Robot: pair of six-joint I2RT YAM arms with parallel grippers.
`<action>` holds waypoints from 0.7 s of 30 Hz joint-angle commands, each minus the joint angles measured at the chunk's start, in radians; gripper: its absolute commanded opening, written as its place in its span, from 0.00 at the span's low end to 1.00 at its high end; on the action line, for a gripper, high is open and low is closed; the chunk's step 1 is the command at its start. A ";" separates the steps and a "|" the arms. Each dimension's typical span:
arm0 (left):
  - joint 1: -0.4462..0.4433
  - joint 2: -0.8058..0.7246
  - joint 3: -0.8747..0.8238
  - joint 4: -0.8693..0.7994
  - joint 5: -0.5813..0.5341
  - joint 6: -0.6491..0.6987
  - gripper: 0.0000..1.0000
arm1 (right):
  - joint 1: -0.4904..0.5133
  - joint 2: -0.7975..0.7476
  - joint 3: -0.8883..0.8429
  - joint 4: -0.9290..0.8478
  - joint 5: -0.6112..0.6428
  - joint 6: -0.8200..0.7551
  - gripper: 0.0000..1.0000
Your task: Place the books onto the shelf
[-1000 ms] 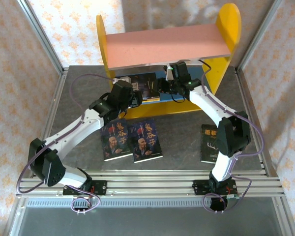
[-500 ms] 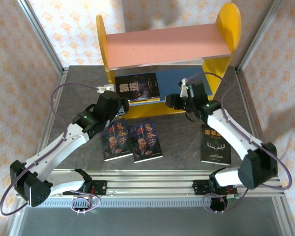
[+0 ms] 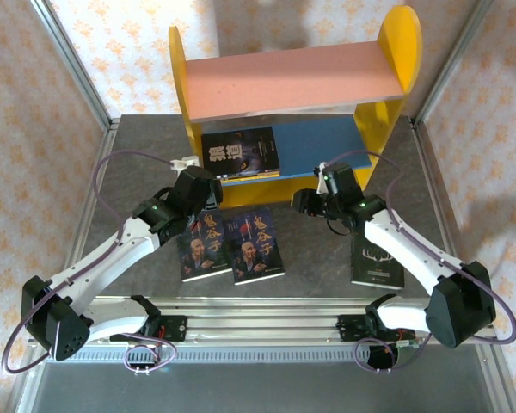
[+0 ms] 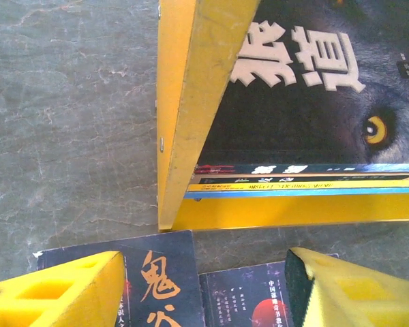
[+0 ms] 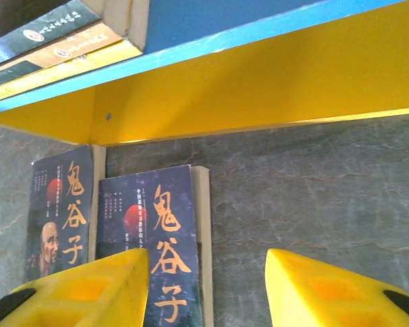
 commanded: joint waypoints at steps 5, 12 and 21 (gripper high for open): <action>0.004 -0.022 -0.166 0.037 0.102 -0.138 0.62 | 0.092 0.089 -0.103 0.114 0.028 0.087 0.50; -0.042 -0.006 -0.308 0.089 0.145 -0.255 0.60 | 0.237 0.225 -0.095 0.159 0.073 0.151 0.52; -0.134 0.076 -0.351 0.161 0.195 -0.315 0.59 | 0.328 0.371 -0.031 0.170 0.114 0.181 0.53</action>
